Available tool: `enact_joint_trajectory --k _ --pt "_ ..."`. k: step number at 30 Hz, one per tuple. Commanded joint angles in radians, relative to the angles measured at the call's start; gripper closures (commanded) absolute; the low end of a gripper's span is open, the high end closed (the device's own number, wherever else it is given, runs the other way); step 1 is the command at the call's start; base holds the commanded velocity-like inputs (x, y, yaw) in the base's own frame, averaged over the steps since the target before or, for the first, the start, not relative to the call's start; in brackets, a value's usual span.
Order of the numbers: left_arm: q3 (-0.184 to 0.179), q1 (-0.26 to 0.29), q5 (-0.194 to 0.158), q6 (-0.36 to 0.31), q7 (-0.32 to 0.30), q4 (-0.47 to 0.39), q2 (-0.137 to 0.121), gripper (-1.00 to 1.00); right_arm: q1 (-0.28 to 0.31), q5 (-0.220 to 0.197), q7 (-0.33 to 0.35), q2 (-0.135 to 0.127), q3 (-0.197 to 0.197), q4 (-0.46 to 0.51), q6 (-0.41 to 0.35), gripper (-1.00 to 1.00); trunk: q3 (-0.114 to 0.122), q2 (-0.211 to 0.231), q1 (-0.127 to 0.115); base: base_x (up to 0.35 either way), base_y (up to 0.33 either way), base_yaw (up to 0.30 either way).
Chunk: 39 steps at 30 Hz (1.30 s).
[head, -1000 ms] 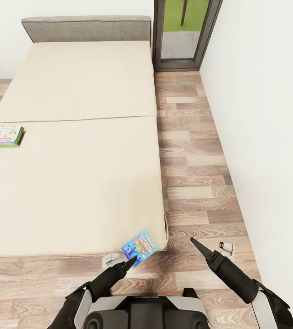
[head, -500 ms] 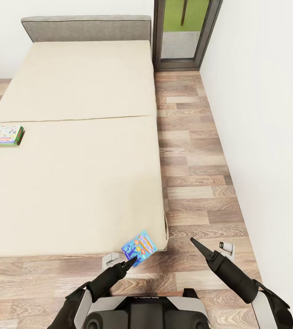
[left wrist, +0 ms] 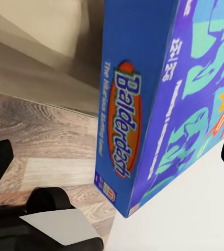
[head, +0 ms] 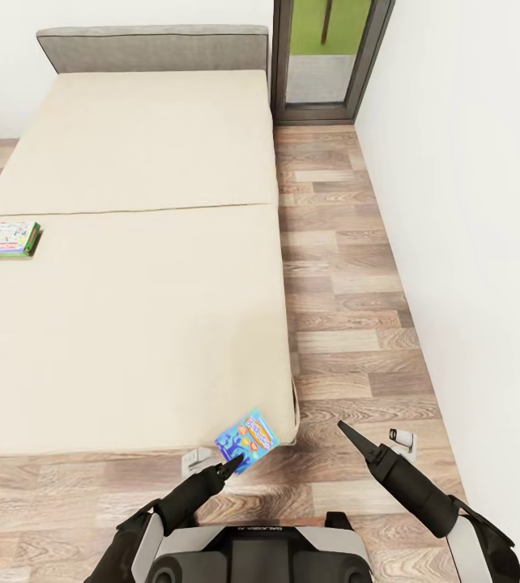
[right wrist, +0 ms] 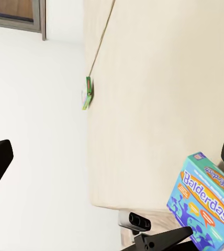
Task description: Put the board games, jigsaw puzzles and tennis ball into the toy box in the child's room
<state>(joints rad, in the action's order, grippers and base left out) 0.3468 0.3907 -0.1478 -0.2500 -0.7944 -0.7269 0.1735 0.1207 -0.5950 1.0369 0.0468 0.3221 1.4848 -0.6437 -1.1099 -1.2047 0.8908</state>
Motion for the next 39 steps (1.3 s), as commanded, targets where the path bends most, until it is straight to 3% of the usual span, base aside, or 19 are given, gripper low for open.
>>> enact_joint_trajectory --k 1,23,39 --pt "0.004 0.000 -0.004 -0.010 -0.005 0.000 0.001 -1.00 0.000 -0.003 0.002 0.001 0.002 0.000 -0.007 -1.00 0.000 0.000 0.000 0.000 0.000 0.000" --pt "0.003 0.000 -0.004 -0.009 -0.008 0.000 0.001 -1.00 0.000 -0.003 0.000 0.001 -0.009 0.000 -0.006 -1.00 0.000 0.000 0.000 0.045 0.000 0.000" --pt "-0.033 0.000 -0.005 -0.008 -0.006 0.000 -0.001 -1.00 0.000 -0.005 0.000 0.001 -0.012 0.000 0.008 -1.00 0.000 0.000 0.000 0.013 0.000 0.000"
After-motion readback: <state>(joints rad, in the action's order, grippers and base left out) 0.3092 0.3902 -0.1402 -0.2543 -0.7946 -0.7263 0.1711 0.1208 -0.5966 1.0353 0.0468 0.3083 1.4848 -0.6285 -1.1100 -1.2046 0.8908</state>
